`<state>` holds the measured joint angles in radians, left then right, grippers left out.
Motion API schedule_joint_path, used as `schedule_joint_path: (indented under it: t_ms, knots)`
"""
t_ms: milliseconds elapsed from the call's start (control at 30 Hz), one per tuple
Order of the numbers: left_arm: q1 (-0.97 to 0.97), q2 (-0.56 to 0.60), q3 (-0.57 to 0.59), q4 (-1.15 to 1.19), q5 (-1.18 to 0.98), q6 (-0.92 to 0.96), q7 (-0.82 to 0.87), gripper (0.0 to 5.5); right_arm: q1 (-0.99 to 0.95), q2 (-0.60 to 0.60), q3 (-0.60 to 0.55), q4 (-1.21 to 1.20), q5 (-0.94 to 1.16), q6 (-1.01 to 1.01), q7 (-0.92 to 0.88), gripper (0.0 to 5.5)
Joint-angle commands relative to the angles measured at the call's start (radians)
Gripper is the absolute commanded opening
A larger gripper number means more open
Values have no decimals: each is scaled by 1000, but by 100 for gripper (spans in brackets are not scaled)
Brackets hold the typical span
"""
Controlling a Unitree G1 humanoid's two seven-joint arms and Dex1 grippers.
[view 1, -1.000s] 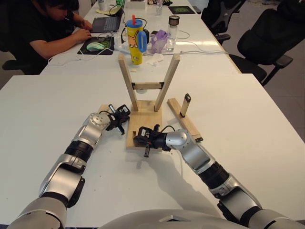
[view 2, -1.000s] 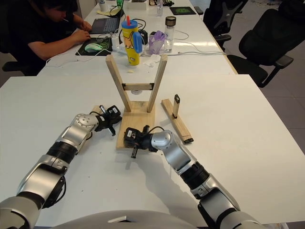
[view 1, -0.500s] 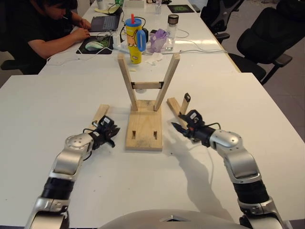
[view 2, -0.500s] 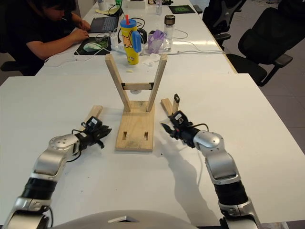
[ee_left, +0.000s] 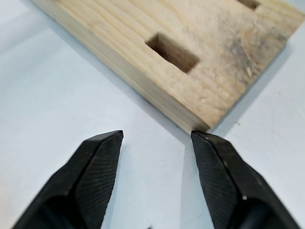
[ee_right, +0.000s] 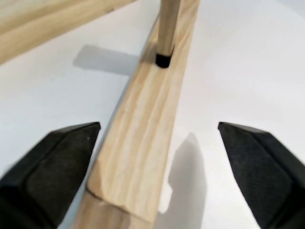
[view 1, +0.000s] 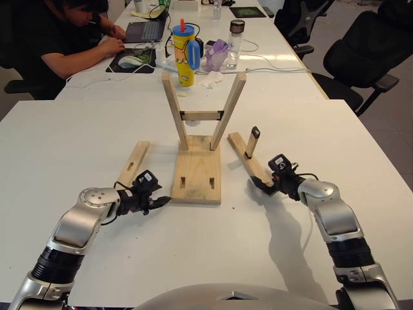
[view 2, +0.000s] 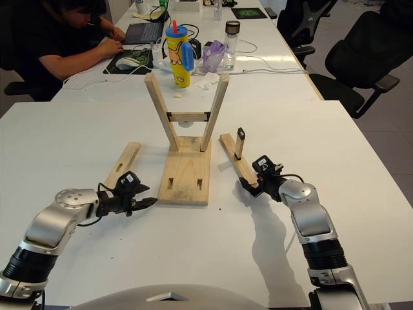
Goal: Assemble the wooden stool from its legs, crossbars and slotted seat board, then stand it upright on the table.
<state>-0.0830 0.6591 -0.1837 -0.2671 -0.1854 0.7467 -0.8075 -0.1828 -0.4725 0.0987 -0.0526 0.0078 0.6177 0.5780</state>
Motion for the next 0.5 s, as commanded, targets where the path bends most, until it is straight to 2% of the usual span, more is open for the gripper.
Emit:
schedule_joint_path:
  t_ms: [33,300,367,500]
  knots:
    - [-28,-18,-62,-12,19,8,13,267,-58,23,8,50,8,22,-12,450]
    - [-61,56,-68,46,91,-66,14,267,-83,54,-10,103,47,98,-16,333]
    - [-82,58,-38,47,56,-88,-14,267,-77,61,-13,101,63,124,-19,291]
    - [-134,27,72,35,-68,-94,-62,267,-62,84,-31,103,106,153,-23,242]
